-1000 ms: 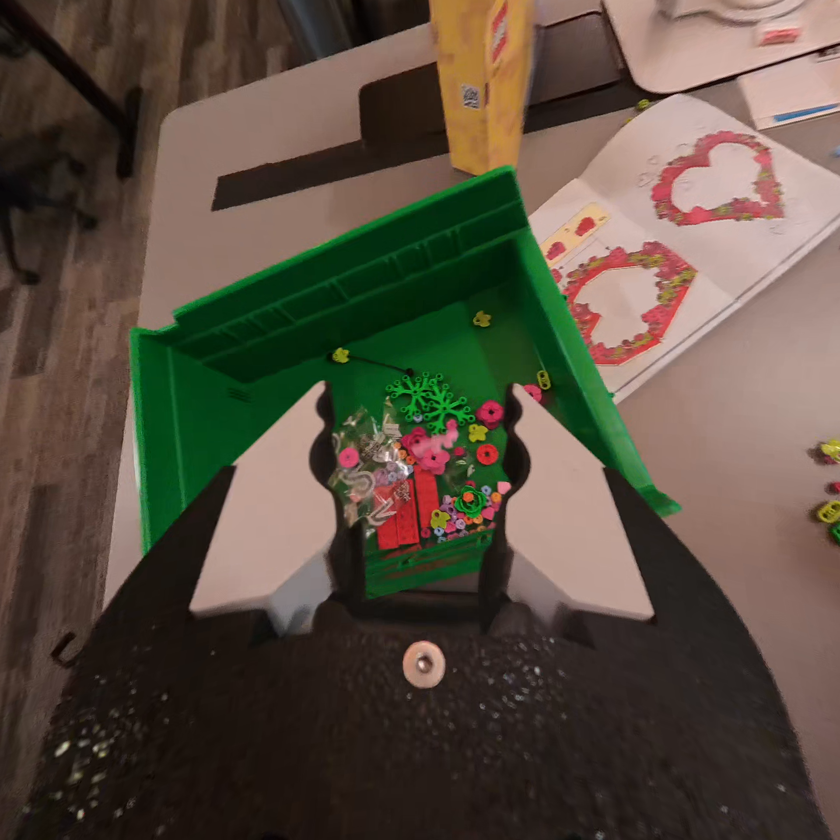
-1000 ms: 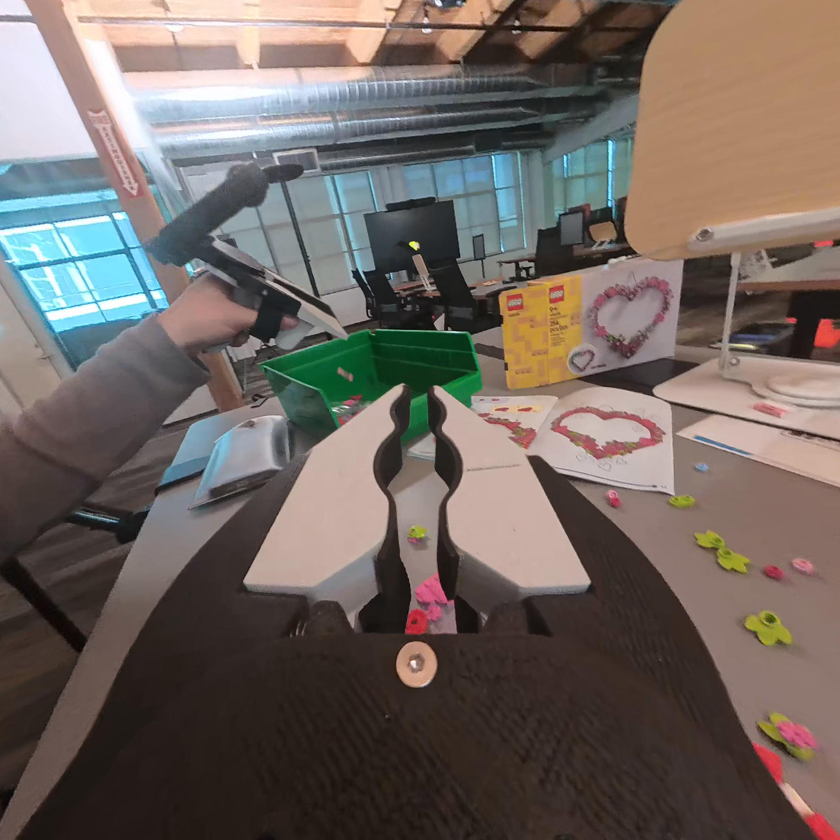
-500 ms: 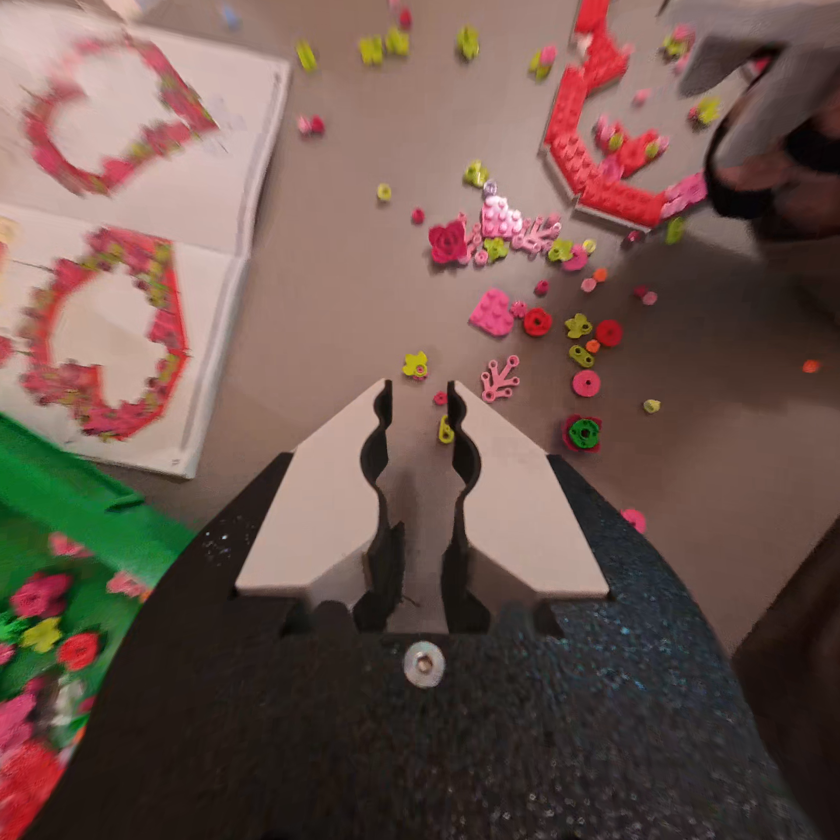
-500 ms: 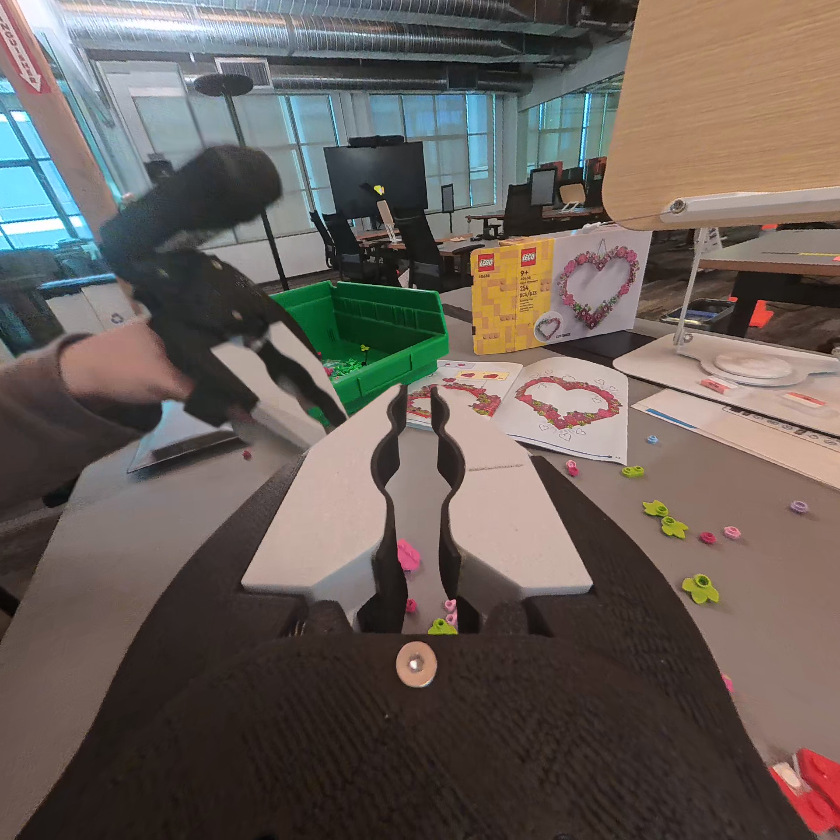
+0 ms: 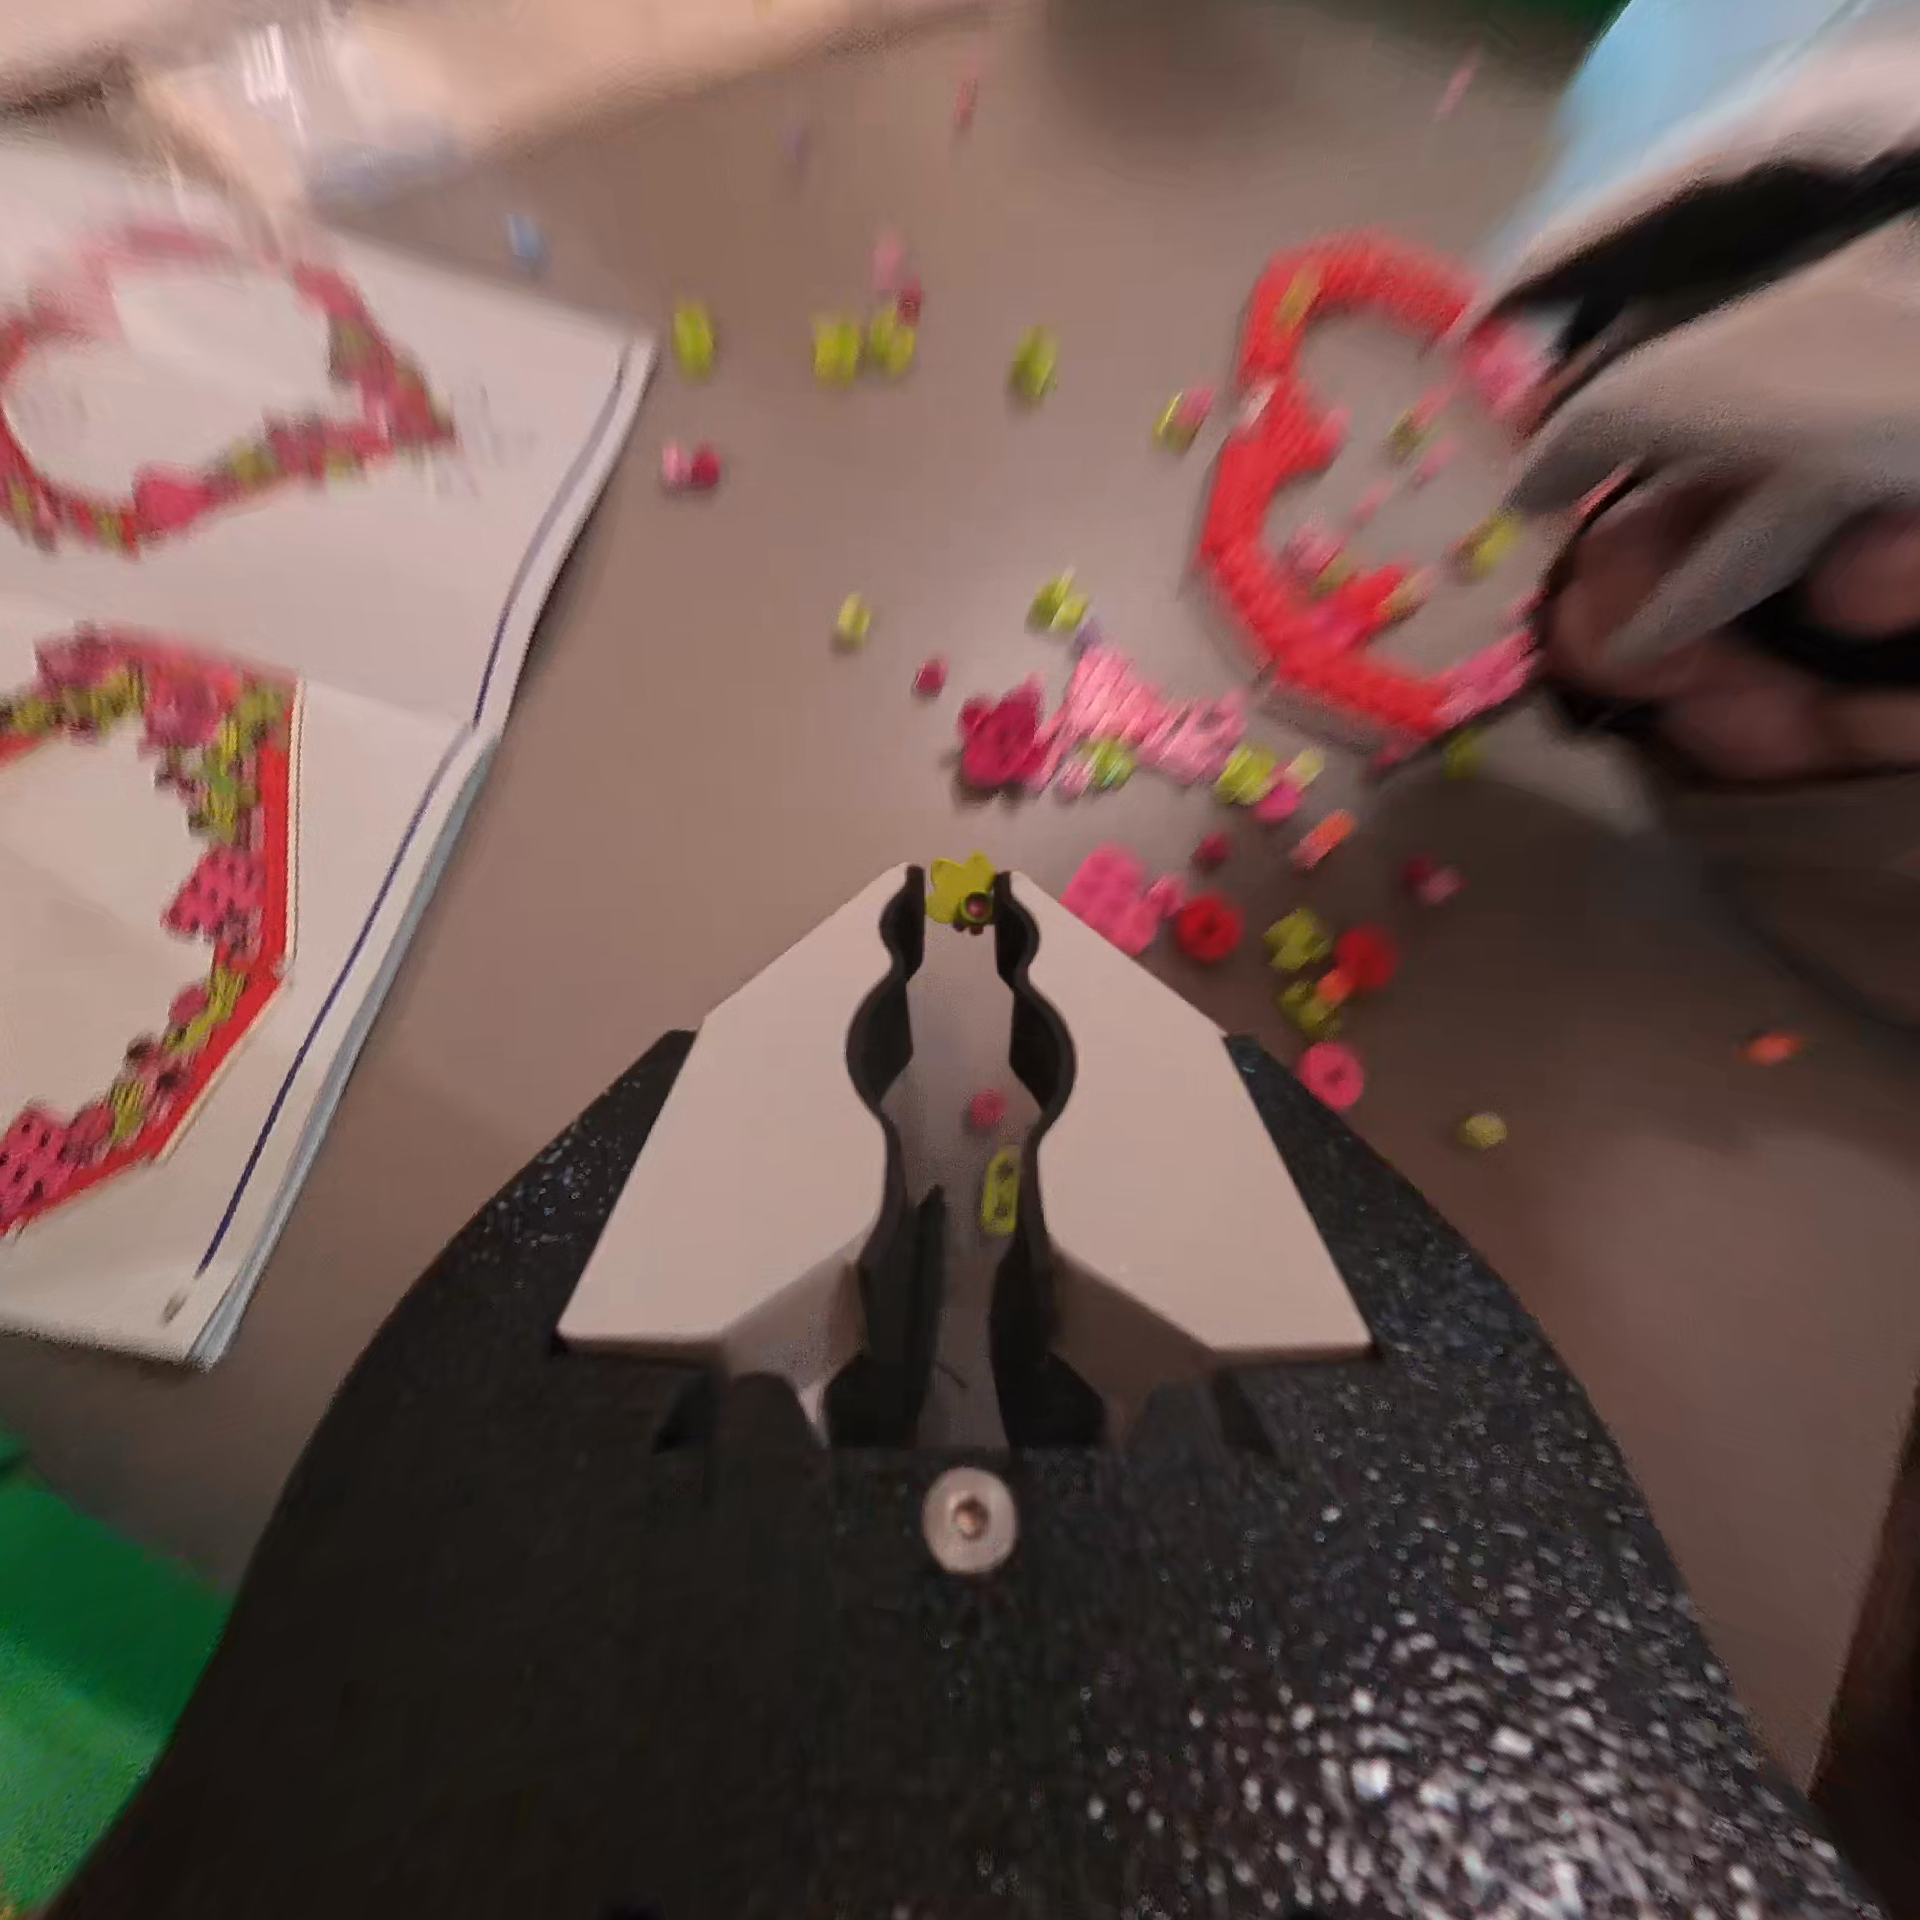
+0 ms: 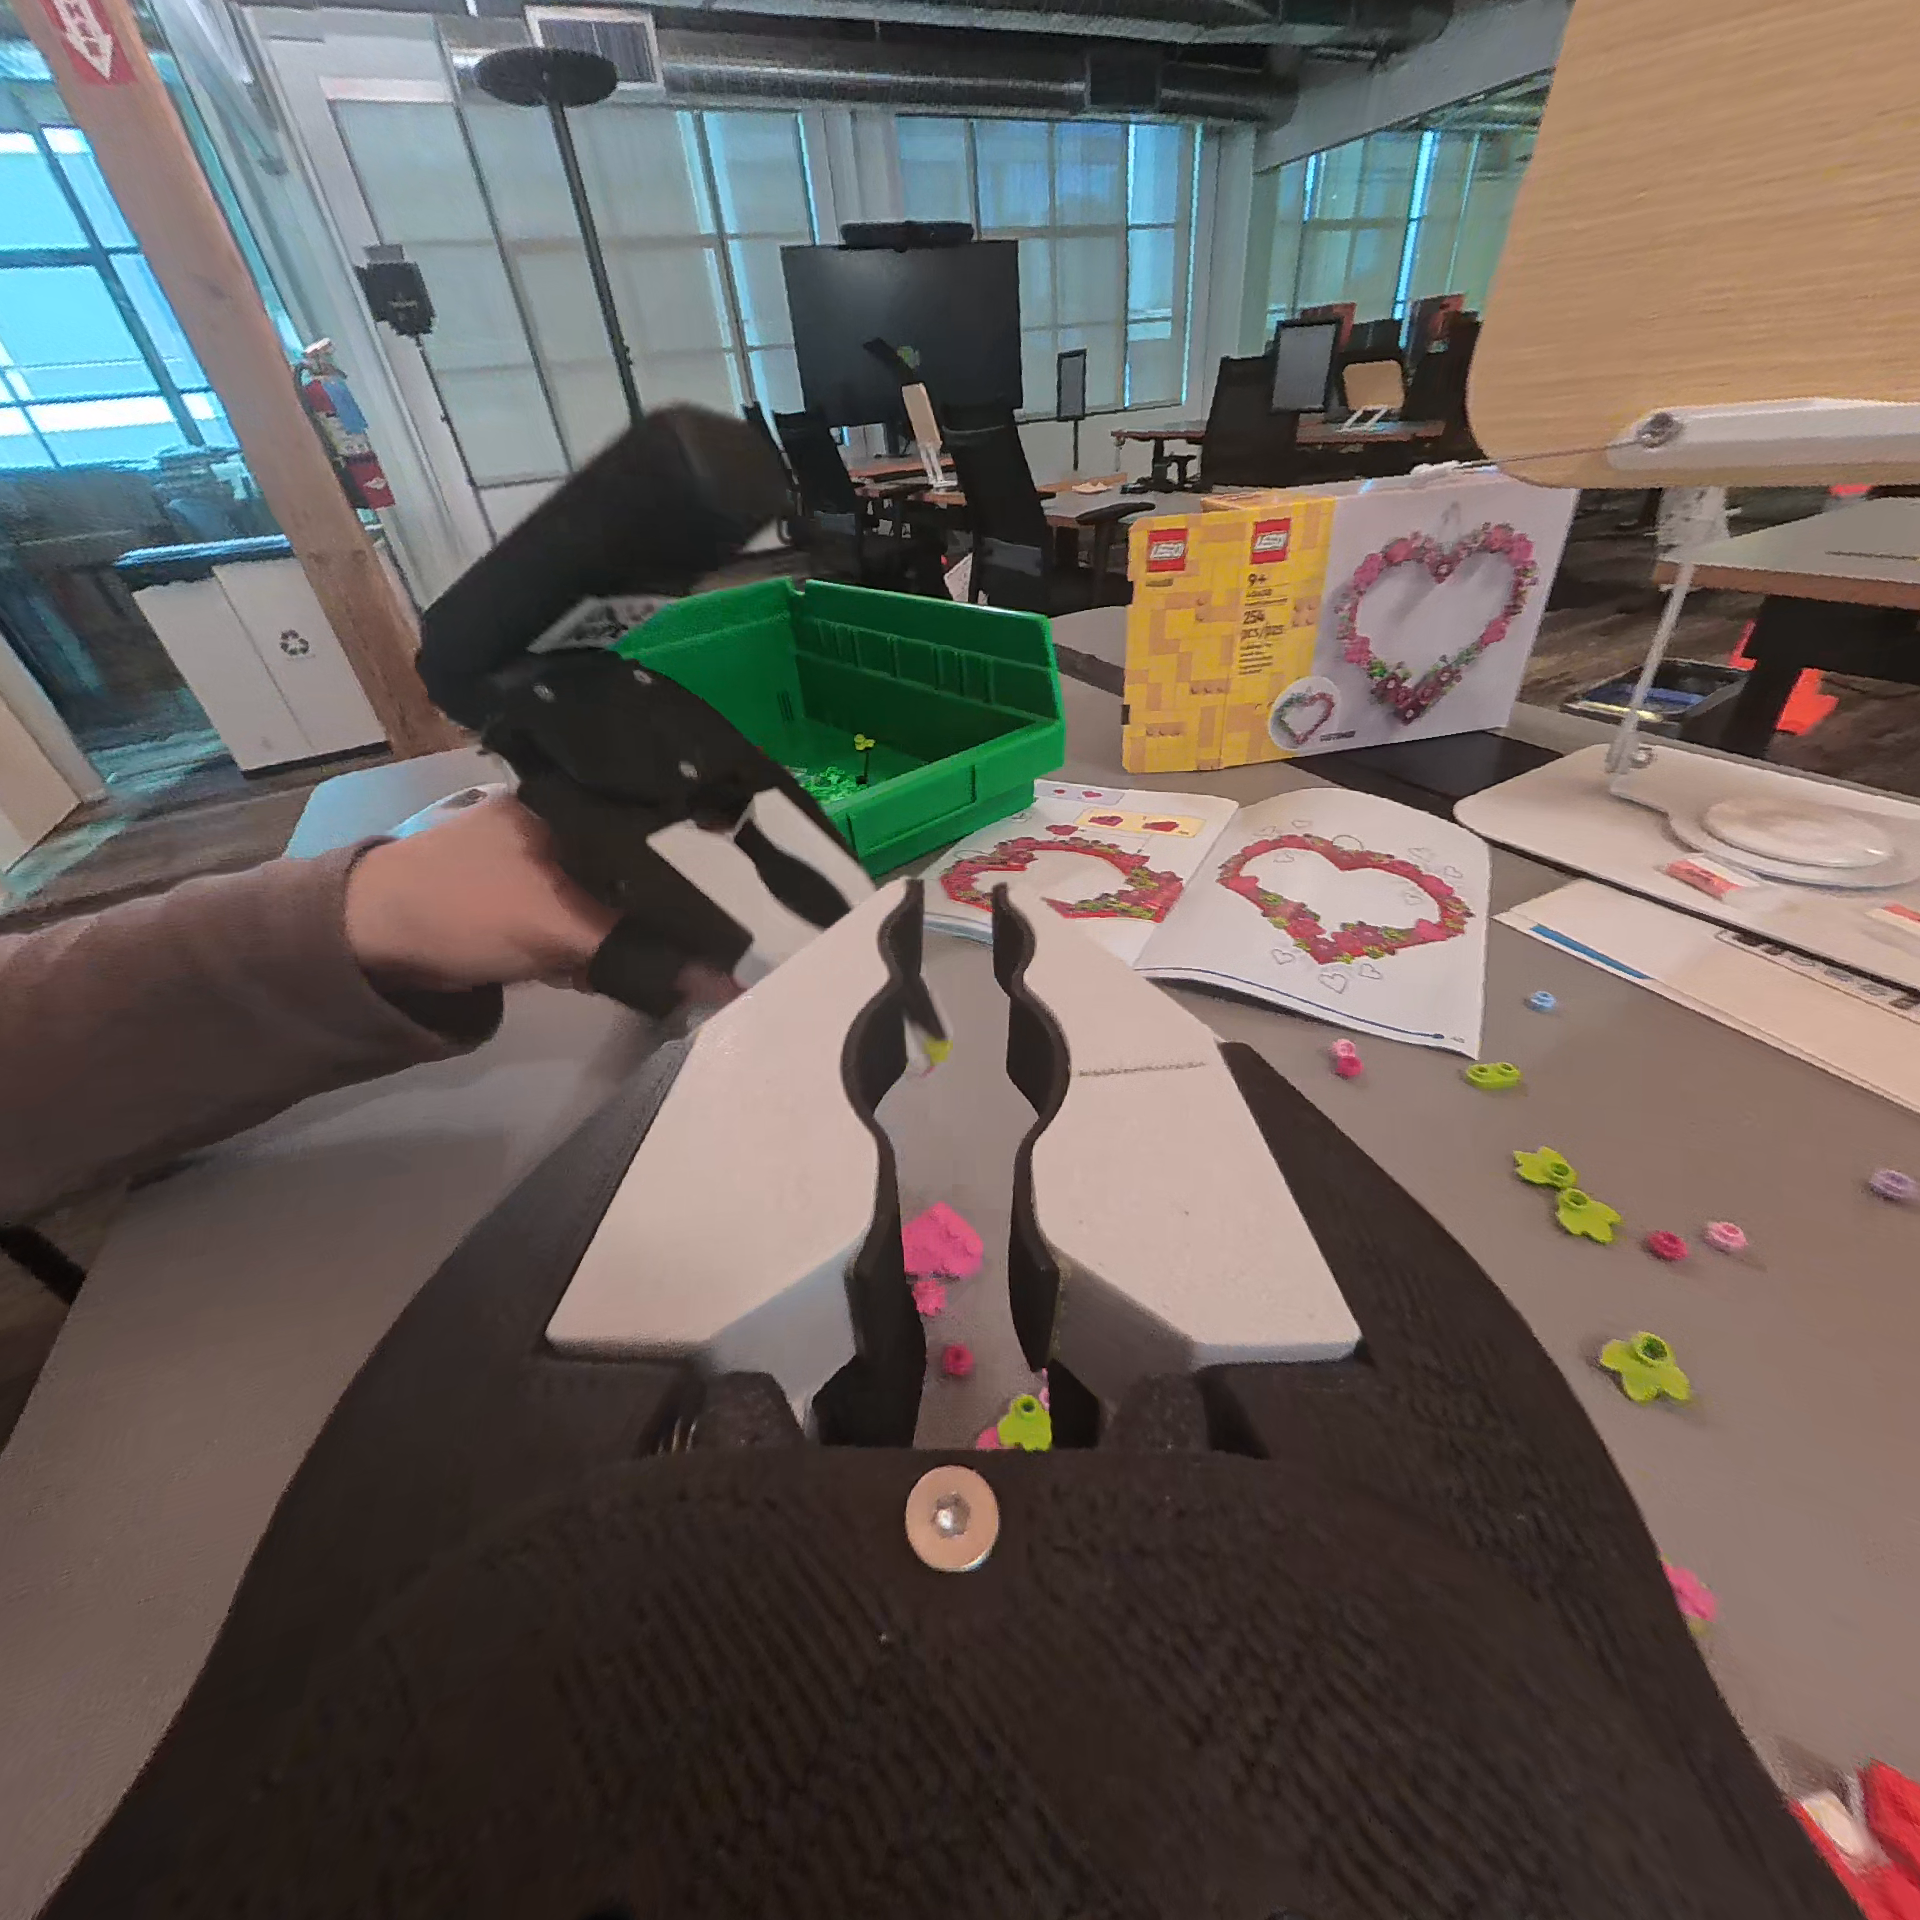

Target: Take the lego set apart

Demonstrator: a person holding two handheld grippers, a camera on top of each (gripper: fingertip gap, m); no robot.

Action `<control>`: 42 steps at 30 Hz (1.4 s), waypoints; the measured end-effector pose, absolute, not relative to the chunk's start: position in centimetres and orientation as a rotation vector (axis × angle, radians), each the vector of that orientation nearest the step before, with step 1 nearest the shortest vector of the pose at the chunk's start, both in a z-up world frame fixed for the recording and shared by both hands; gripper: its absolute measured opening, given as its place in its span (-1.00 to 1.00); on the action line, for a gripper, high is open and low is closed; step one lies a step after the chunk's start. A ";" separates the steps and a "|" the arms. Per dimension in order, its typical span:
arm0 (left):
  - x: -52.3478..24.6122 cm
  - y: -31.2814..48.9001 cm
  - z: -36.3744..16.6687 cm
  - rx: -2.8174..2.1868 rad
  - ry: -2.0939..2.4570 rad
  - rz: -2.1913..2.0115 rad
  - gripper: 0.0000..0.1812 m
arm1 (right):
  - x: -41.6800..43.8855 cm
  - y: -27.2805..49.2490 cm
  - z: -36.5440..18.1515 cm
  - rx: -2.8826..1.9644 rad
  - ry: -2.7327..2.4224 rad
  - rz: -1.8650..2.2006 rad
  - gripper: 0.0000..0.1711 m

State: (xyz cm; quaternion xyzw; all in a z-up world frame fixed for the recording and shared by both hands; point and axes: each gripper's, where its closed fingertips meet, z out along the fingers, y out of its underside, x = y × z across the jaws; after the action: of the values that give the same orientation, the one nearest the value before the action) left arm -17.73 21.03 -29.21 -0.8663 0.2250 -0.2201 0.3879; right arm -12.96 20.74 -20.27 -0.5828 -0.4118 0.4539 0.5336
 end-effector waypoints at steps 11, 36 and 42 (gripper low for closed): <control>-14.3 17.0 -16.4 -1.340 0.453 -1.419 -0.91 | -13.6 16.2 -17.3 -1.134 -1.066 1.254 -0.82; -14.0 17.5 -17.3 -1.440 0.283 -1.390 -0.93 | -13.4 17.6 -18.5 -0.959 -1.235 0.332 -1.00; -13.3 17.7 -18.6 -1.620 0.118 -1.612 -0.73 | -13.6 17.7 -19.4 -0.811 -1.322 -0.031 -1.00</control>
State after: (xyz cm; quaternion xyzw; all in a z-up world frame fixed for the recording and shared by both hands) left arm -13.31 17.73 -18.57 -0.6444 0.0470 -0.6414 0.4136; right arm -13.62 17.72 -19.36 -0.3659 -0.5969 -0.0141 0.7139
